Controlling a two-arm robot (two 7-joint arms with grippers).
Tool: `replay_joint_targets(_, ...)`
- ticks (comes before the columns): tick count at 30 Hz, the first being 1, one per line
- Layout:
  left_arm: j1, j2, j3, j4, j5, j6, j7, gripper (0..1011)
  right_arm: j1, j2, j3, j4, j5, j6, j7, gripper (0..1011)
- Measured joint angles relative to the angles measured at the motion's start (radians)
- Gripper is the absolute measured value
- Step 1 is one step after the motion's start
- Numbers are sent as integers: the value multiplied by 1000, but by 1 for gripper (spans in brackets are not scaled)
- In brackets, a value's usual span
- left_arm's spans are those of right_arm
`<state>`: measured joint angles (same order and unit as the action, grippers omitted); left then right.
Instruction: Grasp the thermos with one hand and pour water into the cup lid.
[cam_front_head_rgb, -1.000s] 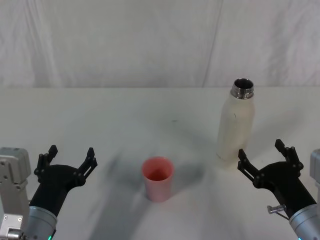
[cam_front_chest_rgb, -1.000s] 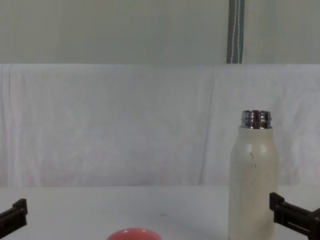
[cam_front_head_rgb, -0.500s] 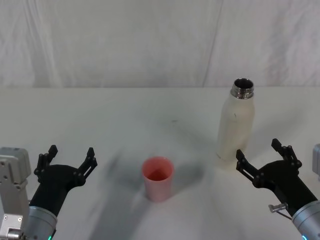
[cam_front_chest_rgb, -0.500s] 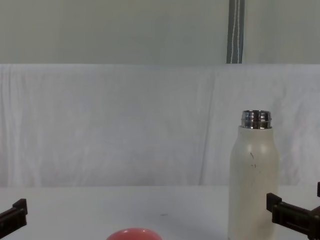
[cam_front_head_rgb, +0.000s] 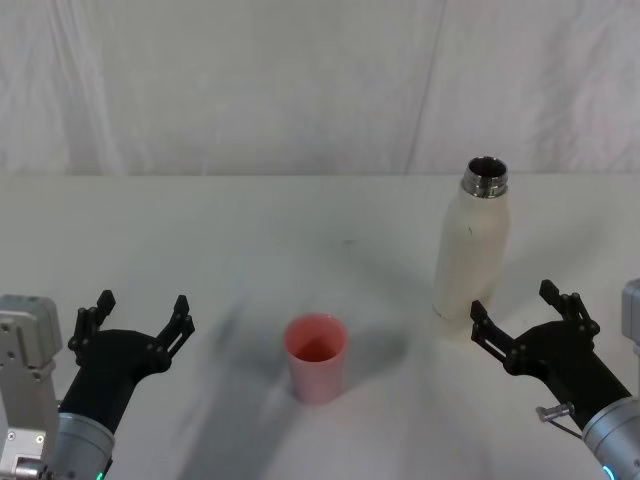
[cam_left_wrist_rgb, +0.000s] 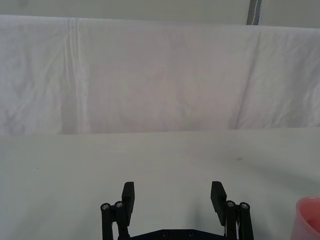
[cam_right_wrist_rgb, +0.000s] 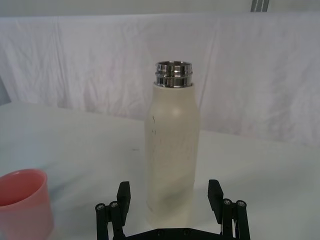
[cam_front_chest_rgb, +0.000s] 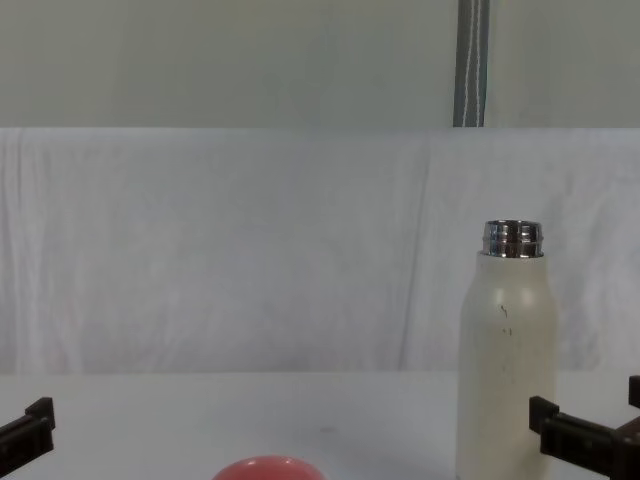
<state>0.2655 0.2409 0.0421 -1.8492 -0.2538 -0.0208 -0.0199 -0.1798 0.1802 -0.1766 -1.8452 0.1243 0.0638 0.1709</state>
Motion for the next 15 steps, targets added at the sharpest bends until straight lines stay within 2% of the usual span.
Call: replay_joint_targets(15,0,0,0,0,0,0,0,1001,37,-9,-16,45,-8,-3,-5,1001)
